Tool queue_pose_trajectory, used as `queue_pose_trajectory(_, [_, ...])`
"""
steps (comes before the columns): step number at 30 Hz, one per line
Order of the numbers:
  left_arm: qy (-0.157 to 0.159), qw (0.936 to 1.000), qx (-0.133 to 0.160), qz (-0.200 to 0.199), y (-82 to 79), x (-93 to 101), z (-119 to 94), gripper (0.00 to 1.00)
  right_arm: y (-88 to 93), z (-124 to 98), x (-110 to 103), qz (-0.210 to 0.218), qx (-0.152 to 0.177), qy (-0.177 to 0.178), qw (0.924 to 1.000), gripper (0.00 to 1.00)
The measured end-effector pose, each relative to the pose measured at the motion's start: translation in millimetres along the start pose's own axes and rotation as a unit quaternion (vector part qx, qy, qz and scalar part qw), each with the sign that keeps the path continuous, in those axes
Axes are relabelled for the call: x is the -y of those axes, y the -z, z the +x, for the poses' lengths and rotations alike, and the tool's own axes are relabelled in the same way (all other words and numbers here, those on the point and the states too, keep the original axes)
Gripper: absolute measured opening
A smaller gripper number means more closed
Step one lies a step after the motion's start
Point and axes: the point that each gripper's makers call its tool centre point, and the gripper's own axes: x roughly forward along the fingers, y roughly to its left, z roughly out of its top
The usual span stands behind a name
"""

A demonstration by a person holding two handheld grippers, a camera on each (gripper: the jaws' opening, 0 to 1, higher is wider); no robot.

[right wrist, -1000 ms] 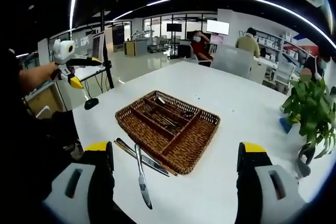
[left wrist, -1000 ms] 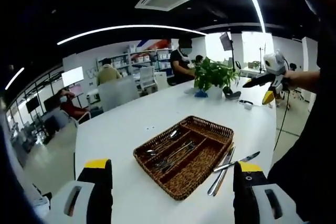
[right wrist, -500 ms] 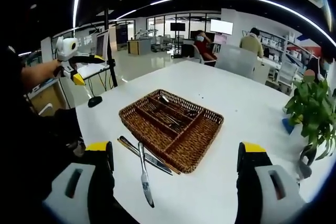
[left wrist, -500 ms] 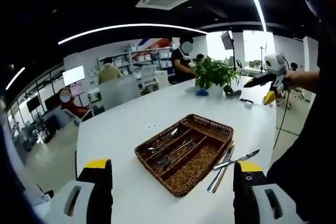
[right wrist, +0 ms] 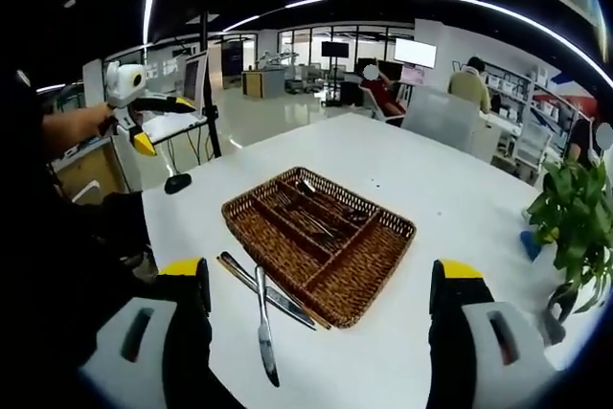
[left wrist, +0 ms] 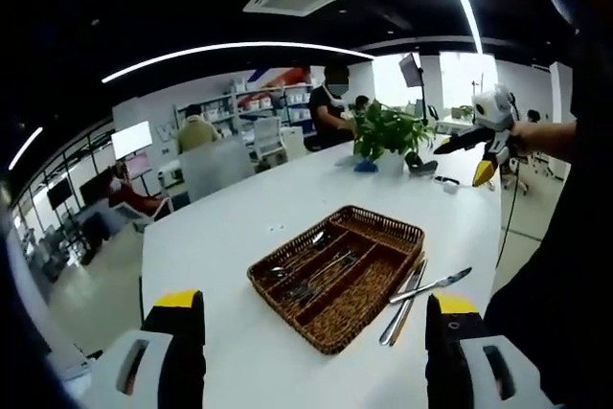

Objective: Arrange the knives, forks, and spoons in their matching storage slots by inserting each utensil handle-first until every utensil is classified and aligned in the correct compartment

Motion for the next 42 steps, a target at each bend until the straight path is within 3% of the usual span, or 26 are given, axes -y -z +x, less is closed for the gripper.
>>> queue_pose_trajectory(2, [0.000,1.0000,-0.001,-0.003,2.2,-1.2,-1.3,1.00,8.6,12.5,-6.3,-0.011,-0.004,-0.013,0.9998,0.95])
queue_pose_trajectory(4, [-0.002,1.0000,-0.001,-0.004,2.8,-2.4,-2.0,1.00,30.9,23.3,-13.0,-0.014,-0.047,-0.023,0.9985,0.95])
queue_pose_trajectory(7, [-0.007,0.9999,-0.002,-0.007,4.1,-5.3,-5.3,1.00,25.1,31.0,-23.2,-0.020,-0.023,-0.037,0.9989,0.91])
queue_pose_trajectory(11, [-0.011,0.9998,-0.007,-0.012,9.3,-8.9,-7.0,1.00,37.9,48.2,-26.6,-0.017,-0.036,-0.046,0.9981,0.87])
queue_pose_trajectory(22, [-0.012,0.9998,-0.010,-0.012,12.7,-3.3,-10.6,1.00,41.9,70.7,-45.5,-0.034,-0.015,-0.071,0.9968,0.75])
queue_pose_trajectory(34, [-0.017,0.9995,-0.011,-0.023,20.5,4.3,-19.2,1.00,81.7,101.4,-70.1,-0.024,-0.051,-0.108,0.9926,0.69])
queue_pose_trajectory(42, [-0.024,0.9992,-0.015,-0.027,25.7,4.8,-27.3,1.00,113.5,119.8,-76.9,-0.011,-0.079,-0.120,0.9896,0.56])
